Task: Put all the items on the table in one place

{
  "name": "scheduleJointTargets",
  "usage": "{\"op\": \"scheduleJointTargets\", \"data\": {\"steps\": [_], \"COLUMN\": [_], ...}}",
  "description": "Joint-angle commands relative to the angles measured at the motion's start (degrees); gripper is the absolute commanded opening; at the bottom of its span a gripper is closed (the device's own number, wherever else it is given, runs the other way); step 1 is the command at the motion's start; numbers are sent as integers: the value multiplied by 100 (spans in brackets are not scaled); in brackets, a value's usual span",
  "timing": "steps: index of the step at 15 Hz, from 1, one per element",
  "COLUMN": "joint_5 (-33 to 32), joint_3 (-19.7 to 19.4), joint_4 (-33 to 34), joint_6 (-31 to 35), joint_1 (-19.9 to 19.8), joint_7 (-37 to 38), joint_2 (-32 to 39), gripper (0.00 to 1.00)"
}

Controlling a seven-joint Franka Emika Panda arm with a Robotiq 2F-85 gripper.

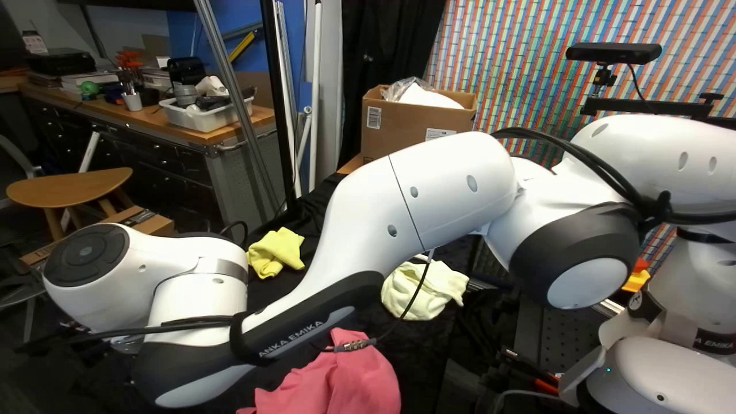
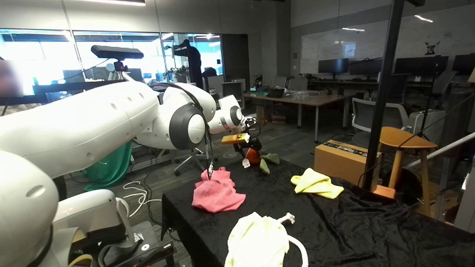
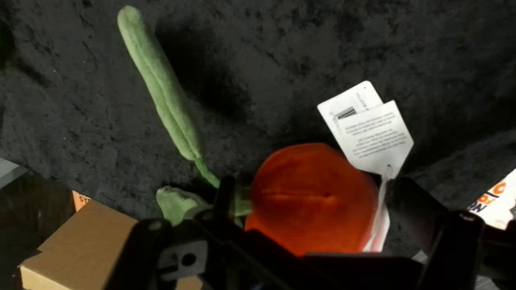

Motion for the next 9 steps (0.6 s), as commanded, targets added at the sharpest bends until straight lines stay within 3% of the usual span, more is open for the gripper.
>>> {"op": "scheduleJointTargets", "data": {"steps": [1, 3, 5, 9], "joint_5": [47, 50, 59, 45], "joint_3": [-39, -36, -13, -14], "joint_4": [384, 393, 390, 400], "joint_6": [223, 291, 321, 277], "joint_1": [-102, -152, -192, -214], "joint_7": [222, 327, 375, 456], "joint_2": [272, 287, 278, 255], "gripper": [100, 100, 74, 42]}}
